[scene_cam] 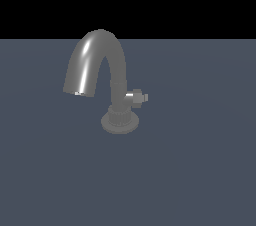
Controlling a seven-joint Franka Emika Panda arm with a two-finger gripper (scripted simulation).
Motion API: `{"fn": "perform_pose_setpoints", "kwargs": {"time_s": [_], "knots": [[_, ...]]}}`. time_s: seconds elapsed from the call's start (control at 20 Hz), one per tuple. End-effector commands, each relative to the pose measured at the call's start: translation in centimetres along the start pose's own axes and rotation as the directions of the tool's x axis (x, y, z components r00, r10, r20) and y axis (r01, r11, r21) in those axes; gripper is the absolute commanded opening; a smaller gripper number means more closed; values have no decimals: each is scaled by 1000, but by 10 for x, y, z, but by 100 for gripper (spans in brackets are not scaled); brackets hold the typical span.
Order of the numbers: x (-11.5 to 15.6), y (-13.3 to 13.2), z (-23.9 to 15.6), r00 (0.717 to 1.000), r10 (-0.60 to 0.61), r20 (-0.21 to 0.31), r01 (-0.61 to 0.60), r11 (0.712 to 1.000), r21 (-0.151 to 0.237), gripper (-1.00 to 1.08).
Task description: Turn on the faucet by rotating a designated handle.
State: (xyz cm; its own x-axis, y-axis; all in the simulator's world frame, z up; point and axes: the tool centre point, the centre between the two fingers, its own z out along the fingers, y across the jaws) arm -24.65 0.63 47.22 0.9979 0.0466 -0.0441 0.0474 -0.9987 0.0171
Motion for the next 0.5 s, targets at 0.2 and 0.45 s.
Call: {"fn": "perform_pose_setpoints", "kwargs": {"time_s": [0.2,0.45], "knots": [[2,0,0,1000,7,7,-7,1000,4,-100],[9,-2,0,999,33,33,-34,999,20,-100]]}}
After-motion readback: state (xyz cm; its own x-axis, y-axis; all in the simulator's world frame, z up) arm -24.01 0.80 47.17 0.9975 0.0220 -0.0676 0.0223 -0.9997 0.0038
